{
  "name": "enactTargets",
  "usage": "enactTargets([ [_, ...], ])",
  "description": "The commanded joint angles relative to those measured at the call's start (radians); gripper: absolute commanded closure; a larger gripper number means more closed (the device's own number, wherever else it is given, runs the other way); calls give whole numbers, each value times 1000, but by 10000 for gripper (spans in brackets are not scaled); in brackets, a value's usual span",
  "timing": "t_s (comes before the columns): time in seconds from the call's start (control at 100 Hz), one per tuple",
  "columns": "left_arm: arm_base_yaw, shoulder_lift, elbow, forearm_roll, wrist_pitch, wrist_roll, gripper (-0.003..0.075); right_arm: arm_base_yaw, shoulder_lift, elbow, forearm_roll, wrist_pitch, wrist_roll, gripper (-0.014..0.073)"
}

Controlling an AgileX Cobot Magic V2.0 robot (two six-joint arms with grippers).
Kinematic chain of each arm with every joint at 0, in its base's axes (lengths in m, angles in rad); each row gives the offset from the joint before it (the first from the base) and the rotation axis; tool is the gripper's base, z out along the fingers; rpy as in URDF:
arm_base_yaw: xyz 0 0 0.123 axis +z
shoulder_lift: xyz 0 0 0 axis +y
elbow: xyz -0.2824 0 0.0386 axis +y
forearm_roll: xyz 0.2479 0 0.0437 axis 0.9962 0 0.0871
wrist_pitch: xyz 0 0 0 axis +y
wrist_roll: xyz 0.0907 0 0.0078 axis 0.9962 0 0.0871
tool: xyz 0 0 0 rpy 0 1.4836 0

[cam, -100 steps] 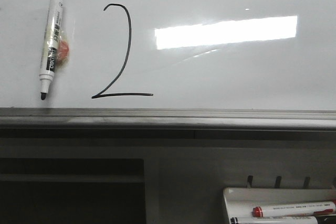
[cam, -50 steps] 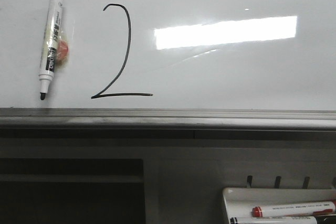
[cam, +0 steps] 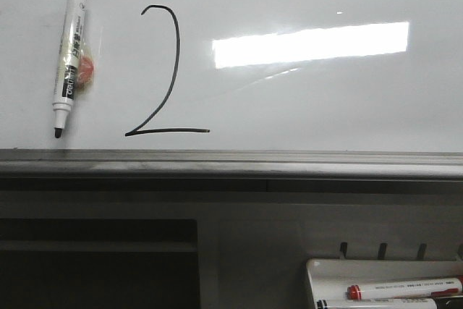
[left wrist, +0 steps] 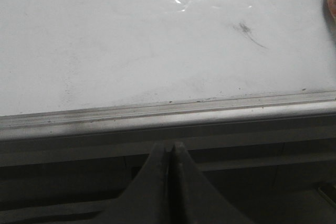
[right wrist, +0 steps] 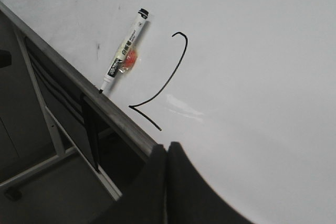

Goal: Write number 2 on whiteboard

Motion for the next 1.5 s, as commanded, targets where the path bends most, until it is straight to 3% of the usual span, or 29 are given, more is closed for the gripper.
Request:
enactTargets([
  [0.0, 2, -25, 11, -4, -66, 0, 741, -5, -1, -26, 18, -47, -2, 654],
  [0.85, 2, -25, 11, -4, -66, 0, 741, -5, -1, -26, 16, -91, 15, 654],
  [0.9, 2, -25, 11, -4, -66, 0, 741, -5, -1, -26, -82, -110, 97, 654],
  [1.02, 2, -25, 11, -4, -66, 0, 741, -5, -12, -26, -530, -132, 600, 654],
  [1.12, 2, -25, 11, -4, -66, 0, 741, -14, -42, -16, -801, -162, 860, 654],
  [1.18, 2, -25, 11, -4, -66, 0, 741, -31, -58, 8, -855, -228, 896, 654],
  [1.37, 2, -25, 11, -4, -66, 0, 741, -144, -146, 150, -854, -443, 896, 654],
  [1.49, 2, -25, 11, -4, -66, 0, 741, -232, -235, 250, -854, -488, 896, 654],
])
